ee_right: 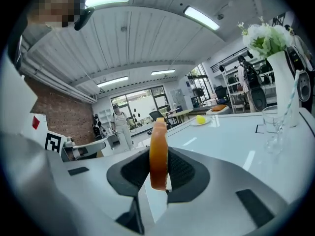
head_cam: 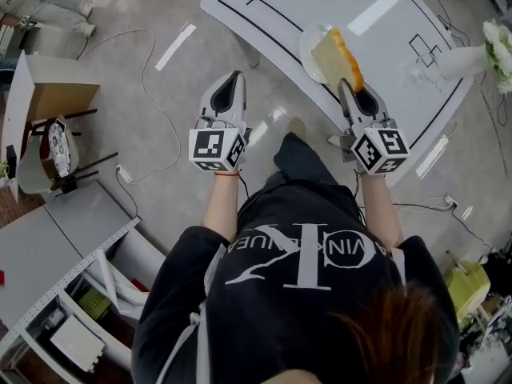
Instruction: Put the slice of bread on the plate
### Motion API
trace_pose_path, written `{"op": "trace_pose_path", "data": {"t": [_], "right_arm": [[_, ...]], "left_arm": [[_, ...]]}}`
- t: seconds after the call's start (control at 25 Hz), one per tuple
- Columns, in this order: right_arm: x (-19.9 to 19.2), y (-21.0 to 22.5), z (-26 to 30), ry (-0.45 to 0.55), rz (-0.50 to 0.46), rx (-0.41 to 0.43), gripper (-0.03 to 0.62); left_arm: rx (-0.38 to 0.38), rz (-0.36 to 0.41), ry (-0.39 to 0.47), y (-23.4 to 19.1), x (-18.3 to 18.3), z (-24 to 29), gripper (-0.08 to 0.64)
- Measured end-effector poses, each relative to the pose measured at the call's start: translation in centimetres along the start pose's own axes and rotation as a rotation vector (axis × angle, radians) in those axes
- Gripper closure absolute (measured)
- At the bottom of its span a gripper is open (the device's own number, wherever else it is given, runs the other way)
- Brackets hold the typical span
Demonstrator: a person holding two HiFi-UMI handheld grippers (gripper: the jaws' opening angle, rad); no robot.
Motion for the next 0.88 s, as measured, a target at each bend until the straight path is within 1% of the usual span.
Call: {"op": "trace_pose_path", "data": {"t": [0.12,0.24,0.36,0.64,0.88], "right_arm": [[0.0,0.6,1.3,-0.025,0.037,0.004,0.503],[0.1,1.6,2.3,-0.045,0.059,-0.012,0.503],[0.2,2.5,3.1,-0.059,0.114,-0.010,0.503],[0.1,3.2,5.2,-0.117,0.304,0.041,0.502],[0.0,4.8,6.6,-0.155,0.496,0.044,0.502]], "left_arm": [[-0.014,0.010,-0.013,-0.4,-0.1,1.2,0.549],[-0.020,0.015,-0.033,-0.9,-0.5,2.4,0.549],[-0.023,0.006,-0.051,-1.3,-0.9,3.5,0.549],[-0.044,0.010,-0.060,-1.6,-0.5,6.5,0.549],[-0.058,0.011,-0.056,-1.5,-0.1,8.8,0.549]]}}
Point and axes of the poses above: the fingertips, and each gripper's own axes: z forward along the fingers, y to its right, x out of its top, the point moved 5 cm from there along -z, backward along the fingers, and after that the axes turned 13 degrees about z, right-handed, at the moved point
